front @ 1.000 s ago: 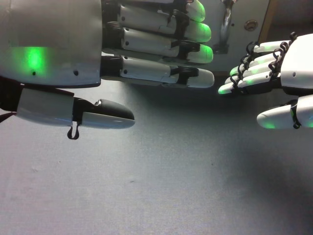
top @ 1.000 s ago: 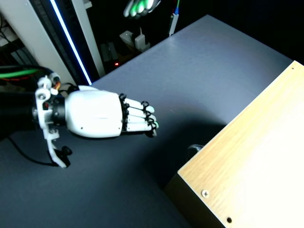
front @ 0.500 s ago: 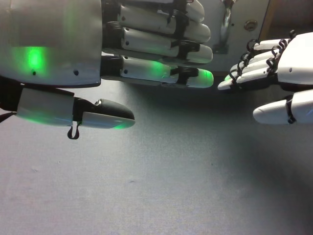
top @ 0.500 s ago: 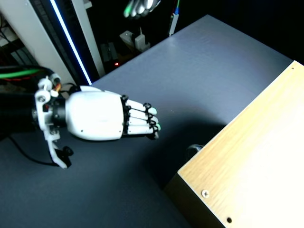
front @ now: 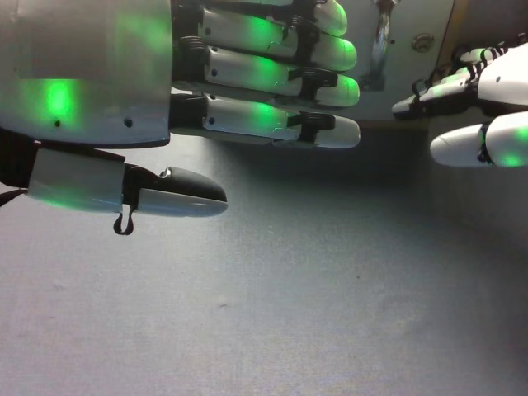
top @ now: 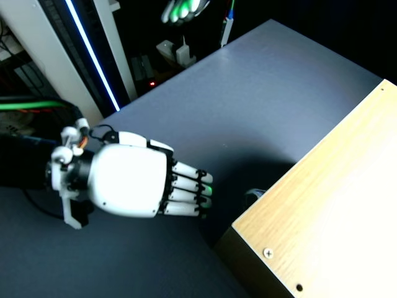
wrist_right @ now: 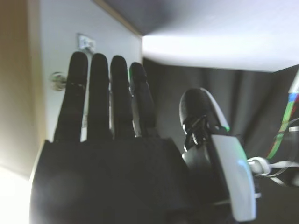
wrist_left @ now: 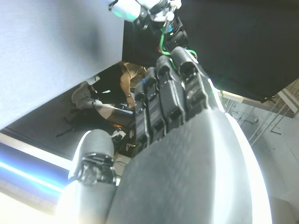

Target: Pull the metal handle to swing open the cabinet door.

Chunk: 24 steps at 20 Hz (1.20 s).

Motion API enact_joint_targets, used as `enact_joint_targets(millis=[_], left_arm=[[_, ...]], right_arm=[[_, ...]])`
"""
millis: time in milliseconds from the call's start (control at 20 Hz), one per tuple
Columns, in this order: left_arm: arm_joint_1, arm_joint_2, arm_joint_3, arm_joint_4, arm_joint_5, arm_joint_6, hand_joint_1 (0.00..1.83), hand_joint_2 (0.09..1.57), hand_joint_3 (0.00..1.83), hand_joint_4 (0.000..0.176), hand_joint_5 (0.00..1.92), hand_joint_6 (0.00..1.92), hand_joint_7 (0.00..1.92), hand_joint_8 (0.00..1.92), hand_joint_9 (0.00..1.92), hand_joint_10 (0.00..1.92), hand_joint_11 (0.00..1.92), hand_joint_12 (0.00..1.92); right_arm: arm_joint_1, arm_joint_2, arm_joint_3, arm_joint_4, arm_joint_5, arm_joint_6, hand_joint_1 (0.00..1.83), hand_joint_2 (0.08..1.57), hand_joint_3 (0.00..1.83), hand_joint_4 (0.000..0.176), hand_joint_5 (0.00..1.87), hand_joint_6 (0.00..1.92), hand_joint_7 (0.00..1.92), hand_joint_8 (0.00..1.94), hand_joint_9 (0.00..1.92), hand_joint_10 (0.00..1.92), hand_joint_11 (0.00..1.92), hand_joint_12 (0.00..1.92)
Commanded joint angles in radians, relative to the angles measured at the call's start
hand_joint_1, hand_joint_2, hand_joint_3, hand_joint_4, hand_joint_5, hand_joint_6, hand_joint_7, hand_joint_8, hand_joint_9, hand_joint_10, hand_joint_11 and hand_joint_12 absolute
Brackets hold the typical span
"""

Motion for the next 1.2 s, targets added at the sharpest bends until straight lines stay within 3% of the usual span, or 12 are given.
enact_joint_targets(millis=[0, 850, 1150], left_arm=[[-0.011, 0.009, 0.002, -0.094, -0.023, 0.01, 0.0, 1.56, 0.0, 0.0, 0.27, 0.0, 0.28, 0.0, 0.25, 0.0, 0.0, 0.59], [-0.011, 0.009, 0.002, -0.094, -0.023, 0.01, 0.0, 1.56, 0.0, 0.0, 0.28, 0.0, 0.3, 0.0, 0.26, 0.0, 0.0, 0.61], [-0.011, 0.009, 0.002, -0.094, -0.023, 0.01, 0.0, 1.56, 0.0, 0.0, 0.29, 0.0, 0.31, 0.0, 0.27, 0.0, 0.0, 0.63]], right_arm=[[0.014, 0.005, 0.009, 0.051, 0.055, 0.004, 0.0, 1.55, 0.0, 0.0, 0.3, 0.0, 0.31, 0.0, 0.29, 0.0, 0.0, 0.79], [0.014, 0.01, 0.005, 0.093, 0.008, 0.022, 0.0, 1.55, 0.0, 0.0, 0.28, 0.0, 0.3, 0.0, 0.28, 0.0, 0.0, 0.8], [0.014, 0.01, 0.024, 0.181, 0.008, 0.023, 0.0, 1.55, 0.0, 0.0, 0.3, 0.0, 0.31, 0.0, 0.29, 0.0, 0.0, 0.79]])
